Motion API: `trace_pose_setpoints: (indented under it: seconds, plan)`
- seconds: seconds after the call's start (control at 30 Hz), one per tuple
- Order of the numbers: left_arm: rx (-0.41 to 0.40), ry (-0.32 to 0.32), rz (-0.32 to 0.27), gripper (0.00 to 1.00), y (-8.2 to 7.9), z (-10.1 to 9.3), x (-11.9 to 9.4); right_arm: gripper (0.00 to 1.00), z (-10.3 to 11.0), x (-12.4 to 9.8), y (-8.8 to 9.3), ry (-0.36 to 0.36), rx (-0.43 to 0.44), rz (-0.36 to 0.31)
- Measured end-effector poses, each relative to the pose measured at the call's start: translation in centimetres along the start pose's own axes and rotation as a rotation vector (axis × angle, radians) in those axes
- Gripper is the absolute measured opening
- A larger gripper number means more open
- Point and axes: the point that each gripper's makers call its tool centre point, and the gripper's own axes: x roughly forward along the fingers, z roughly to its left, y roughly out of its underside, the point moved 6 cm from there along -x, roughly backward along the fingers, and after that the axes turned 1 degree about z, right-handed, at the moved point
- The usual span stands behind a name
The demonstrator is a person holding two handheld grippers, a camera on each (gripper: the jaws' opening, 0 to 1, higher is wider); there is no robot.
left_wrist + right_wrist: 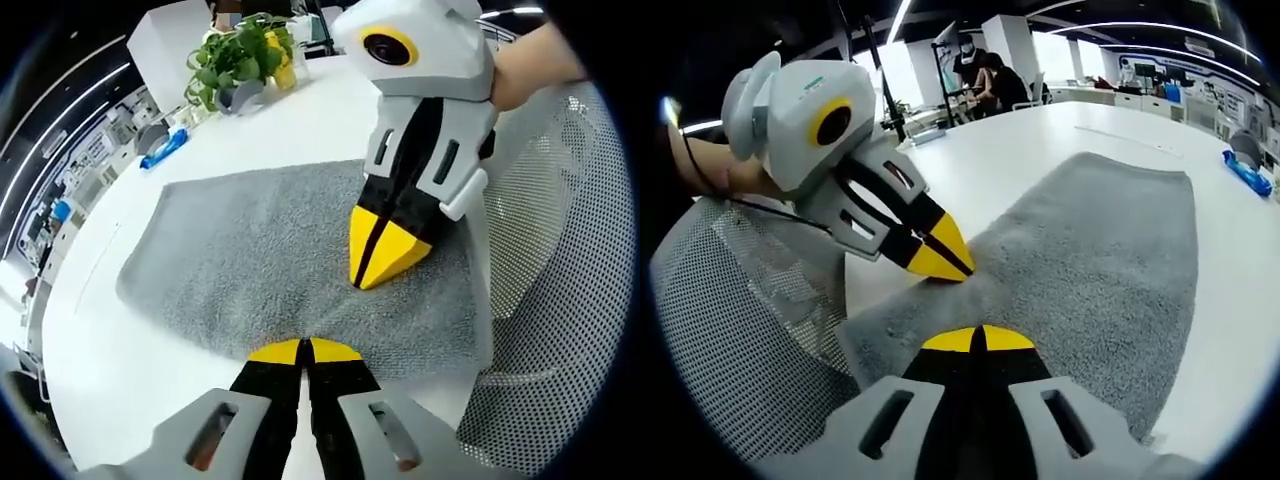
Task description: Fold the towel on the table until its edges align and the towel forms a compact rectangular stack.
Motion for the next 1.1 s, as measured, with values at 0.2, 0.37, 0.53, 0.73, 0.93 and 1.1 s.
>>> trace_pose_setpoints:
  seconds: [0.2,0.37,0.53,0.73,0.93,1.1]
  plan:
    - [0.000,-0.014,0.008,0.02,0.2,0.3,-0.1,0.00,0.5,0.3,-0.1,-0.011,-0.004,-0.006]
    - [-0.003,-0.023,0.013,0.02,0.3,0.4,-0.1,0.00,0.7,0.6,-0.2,-0.014,-0.016,-0.008]
    - [-0.001,-0.024,0.014,0.02,0.3,0.5,0.0,0.00,0.8,0.6,-0.3,-0.002,-0.060,0.000]
    - [-0.001,-0.025,0.015,0.02,0.3,0.5,-0.1,0.00,0.9,0.6,-0.3,-0.001,-0.047,-0.005]
    - [0.011,-0.035,0.021,0.02,0.3,0.5,-0.1,0.00,1.2,0.8,-0.4,0.014,-0.099,0.002]
    - [0.006,-0.049,0.028,0.02,0.6,0.9,-0.2,0.00,1.4,1.1,-0.5,0.003,-0.087,-0.008]
